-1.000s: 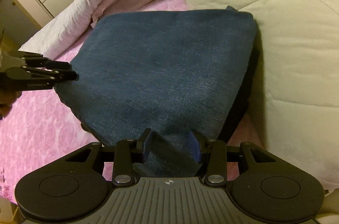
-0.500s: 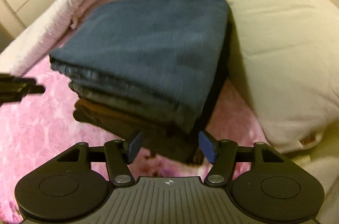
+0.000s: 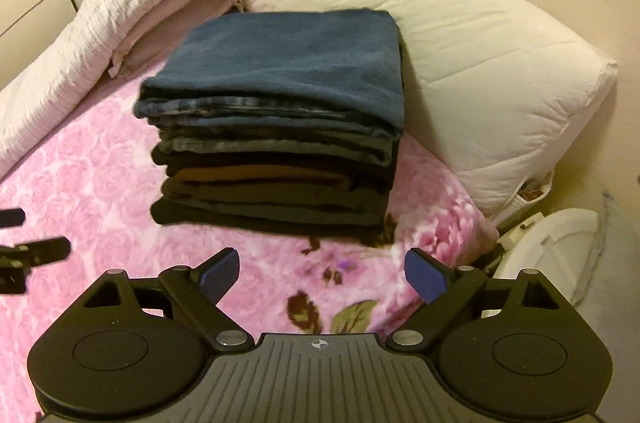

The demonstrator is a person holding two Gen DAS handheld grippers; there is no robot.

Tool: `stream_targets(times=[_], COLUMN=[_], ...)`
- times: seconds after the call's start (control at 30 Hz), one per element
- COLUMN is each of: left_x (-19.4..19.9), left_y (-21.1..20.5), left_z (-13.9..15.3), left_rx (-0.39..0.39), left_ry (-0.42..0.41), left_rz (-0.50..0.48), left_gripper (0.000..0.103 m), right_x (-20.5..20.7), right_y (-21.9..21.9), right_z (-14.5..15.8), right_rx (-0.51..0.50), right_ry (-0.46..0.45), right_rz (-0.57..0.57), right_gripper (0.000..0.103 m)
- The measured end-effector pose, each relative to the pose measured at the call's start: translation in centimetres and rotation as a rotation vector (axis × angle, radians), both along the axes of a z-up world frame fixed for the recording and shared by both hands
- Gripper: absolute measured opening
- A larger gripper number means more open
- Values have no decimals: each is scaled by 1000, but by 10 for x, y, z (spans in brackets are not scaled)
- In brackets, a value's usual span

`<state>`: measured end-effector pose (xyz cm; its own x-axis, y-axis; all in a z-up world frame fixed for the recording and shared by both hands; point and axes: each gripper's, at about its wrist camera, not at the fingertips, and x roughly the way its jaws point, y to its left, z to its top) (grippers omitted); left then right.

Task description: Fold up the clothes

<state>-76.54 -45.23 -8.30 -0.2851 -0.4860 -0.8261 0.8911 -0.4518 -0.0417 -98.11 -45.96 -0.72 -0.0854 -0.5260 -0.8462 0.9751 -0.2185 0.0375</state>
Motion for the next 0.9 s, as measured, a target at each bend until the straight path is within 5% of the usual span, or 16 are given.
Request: stream_targets(times=[0.33,0.9], left_x=[-2,-15], left_y=[24,43], left_z=[18,27], left_rx=[2,-49], left_ry=[68,24], left_rz=[29,34], left_gripper=[96,96], right_x=[12,10], right_y=[15,42], right_z=[25,39], right_rx=[-26,-61], right_ry=[26,10], right_rz=[-21,-62], right_gripper=[92,92])
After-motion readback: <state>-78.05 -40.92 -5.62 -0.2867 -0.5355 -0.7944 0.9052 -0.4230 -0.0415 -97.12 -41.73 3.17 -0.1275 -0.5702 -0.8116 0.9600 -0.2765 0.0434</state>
